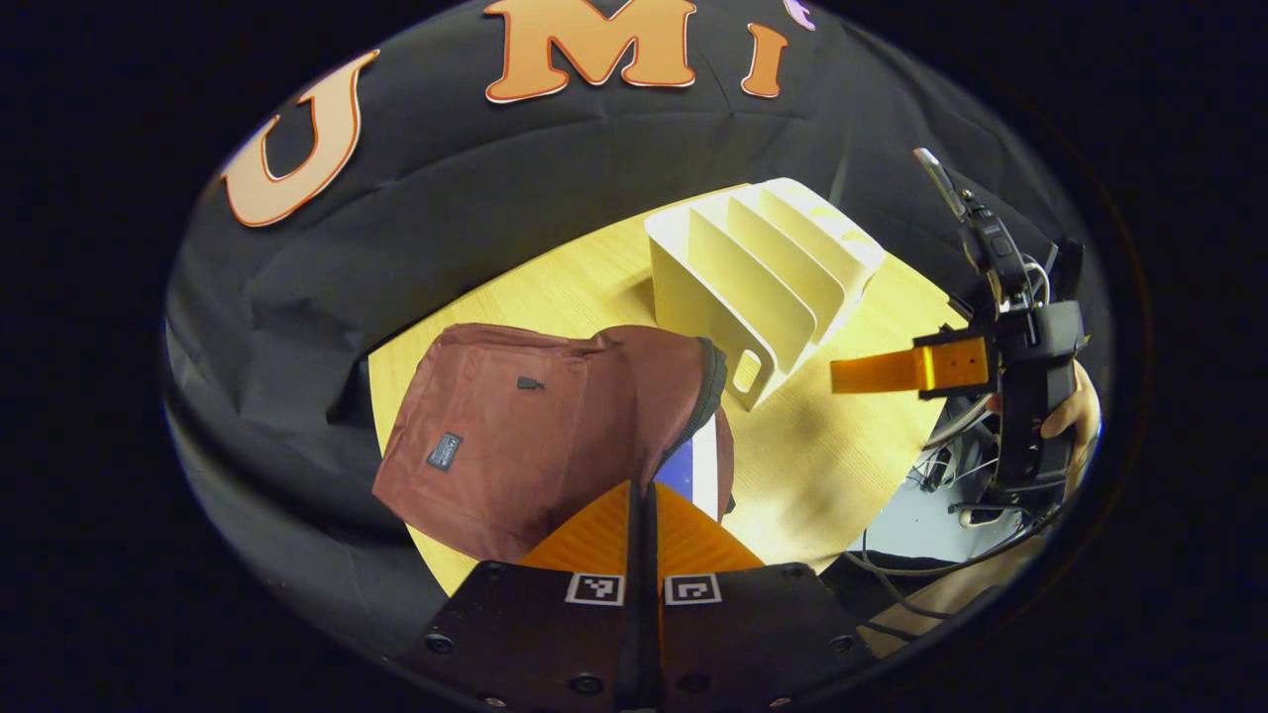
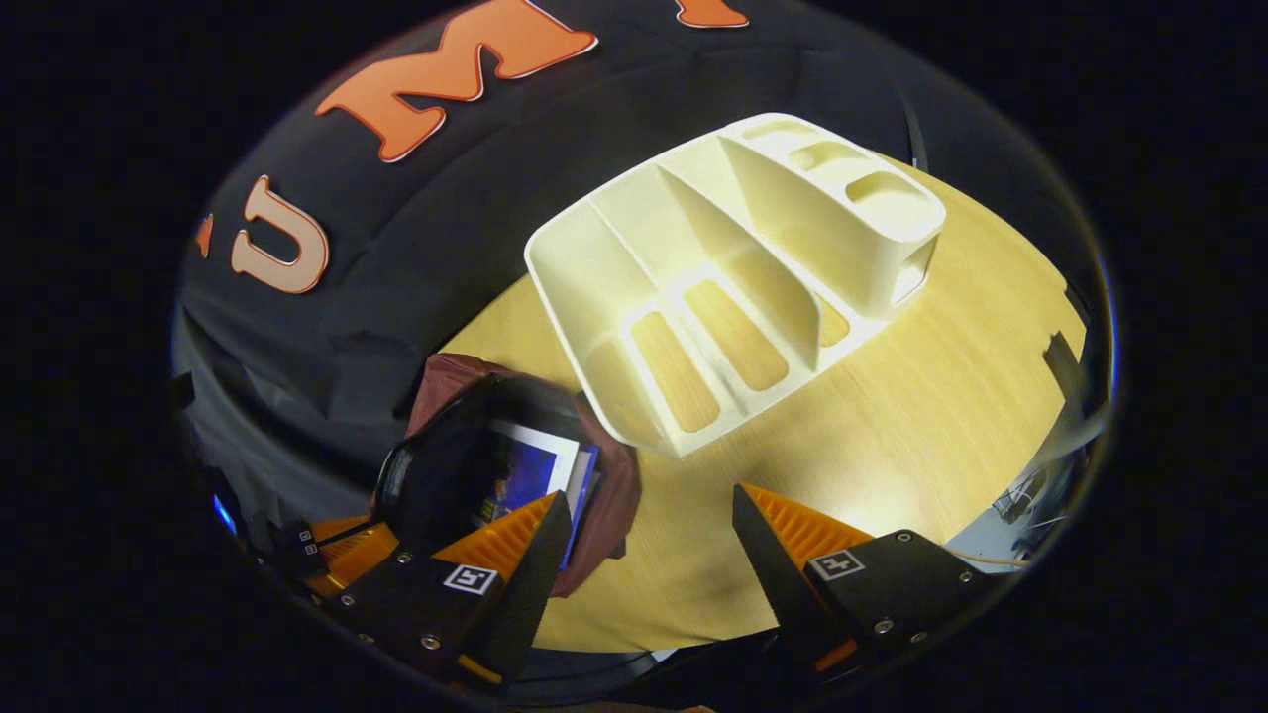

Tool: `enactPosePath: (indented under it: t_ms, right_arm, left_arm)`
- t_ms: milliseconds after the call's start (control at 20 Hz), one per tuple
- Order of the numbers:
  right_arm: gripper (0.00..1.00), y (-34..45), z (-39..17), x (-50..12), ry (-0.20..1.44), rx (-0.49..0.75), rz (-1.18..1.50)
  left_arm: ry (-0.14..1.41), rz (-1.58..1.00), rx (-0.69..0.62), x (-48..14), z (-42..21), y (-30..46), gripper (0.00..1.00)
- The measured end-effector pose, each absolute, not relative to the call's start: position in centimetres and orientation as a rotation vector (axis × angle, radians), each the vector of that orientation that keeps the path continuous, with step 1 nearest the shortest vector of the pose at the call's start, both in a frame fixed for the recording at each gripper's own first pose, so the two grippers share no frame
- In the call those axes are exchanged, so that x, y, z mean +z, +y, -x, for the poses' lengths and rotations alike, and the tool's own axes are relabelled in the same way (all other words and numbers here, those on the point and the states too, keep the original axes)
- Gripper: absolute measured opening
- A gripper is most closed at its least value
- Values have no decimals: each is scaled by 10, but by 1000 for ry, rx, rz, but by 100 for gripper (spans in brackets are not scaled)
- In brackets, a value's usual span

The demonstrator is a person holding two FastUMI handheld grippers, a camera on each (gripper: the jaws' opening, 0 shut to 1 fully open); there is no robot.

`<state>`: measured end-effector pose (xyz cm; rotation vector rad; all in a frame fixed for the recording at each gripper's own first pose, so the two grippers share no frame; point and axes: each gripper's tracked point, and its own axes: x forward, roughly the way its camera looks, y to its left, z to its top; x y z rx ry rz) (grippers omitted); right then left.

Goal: Open the schoolbag, grab two books from the bookshelf and put them into the schoolbag.

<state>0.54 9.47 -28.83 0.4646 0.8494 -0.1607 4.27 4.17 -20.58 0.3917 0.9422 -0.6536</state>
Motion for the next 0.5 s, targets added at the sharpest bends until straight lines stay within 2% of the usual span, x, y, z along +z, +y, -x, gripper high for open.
enactPosePath:
  t_ms: [100,150,200,350,400,500]
  right_arm:
    - [98,80,0,-287,852,-169,-459]
    - [98,73,2,-285,854,-170,-451]
    - [98,68,3,-284,859,-169,-446]
    - [98,54,6,-283,877,-150,-428]
    - [98,48,7,-282,882,-145,-414]
    - [98,36,8,-282,892,-122,-386]
  left_arm:
    - [973,-359,-658,-212,-33,37,5]
    - [987,-339,-665,-215,-28,33,11]
    - [1001,-330,-664,-215,-21,31,25]
    - [1024,-341,-600,-232,-15,36,93]
    - [1028,-339,-577,-235,-13,35,99]
    - [1021,-312,-533,-234,-10,23,99]
